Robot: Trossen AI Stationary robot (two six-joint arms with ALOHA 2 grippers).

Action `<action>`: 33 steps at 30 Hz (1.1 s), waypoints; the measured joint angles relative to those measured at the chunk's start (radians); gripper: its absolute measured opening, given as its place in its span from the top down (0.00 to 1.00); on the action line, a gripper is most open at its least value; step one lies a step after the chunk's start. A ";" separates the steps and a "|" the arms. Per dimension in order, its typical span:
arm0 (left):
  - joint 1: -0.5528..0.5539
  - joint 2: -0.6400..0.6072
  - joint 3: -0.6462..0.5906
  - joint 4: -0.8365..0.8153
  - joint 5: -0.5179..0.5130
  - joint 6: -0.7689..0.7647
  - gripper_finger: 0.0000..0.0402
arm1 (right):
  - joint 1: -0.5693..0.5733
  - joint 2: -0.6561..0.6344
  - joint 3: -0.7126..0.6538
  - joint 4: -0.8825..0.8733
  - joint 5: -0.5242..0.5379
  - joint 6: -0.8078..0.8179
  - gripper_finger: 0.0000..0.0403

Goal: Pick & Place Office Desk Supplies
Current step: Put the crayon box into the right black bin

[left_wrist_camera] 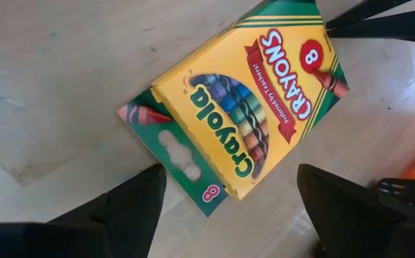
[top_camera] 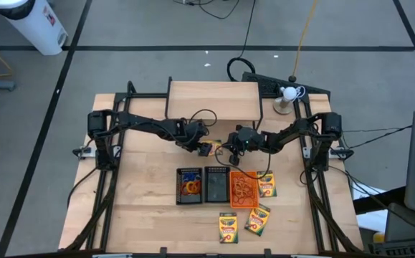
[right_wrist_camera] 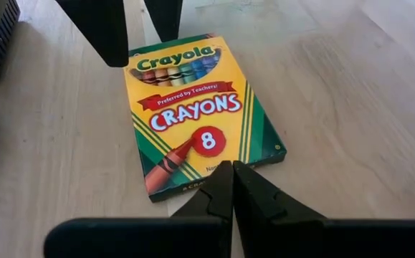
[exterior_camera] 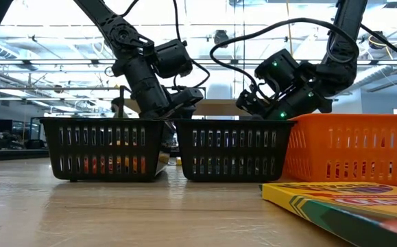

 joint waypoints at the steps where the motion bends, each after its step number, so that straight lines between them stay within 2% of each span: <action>1: 0.000 0.000 0.000 0.000 0.001 0.000 0.20 | 0.000 0.000 0.001 -0.006 0.000 0.000 1.00; 11: -0.001 0.000 -0.001 0.001 0.007 0.015 0.20 | 0.000 -0.001 0.002 -0.054 0.021 0.019 1.00; 24: -0.002 0.000 -0.002 0.007 0.008 0.025 0.20 | -0.002 0.000 0.001 -0.048 -0.026 0.038 1.00; 28: -0.002 0.001 -0.004 0.027 0.012 0.019 0.20 | -0.001 0.001 -0.001 -0.026 -0.078 0.045 1.00; 33: -0.002 0.003 -0.005 0.075 0.037 0.017 0.20 | 0.001 0.002 -0.001 -0.020 -0.093 0.045 1.00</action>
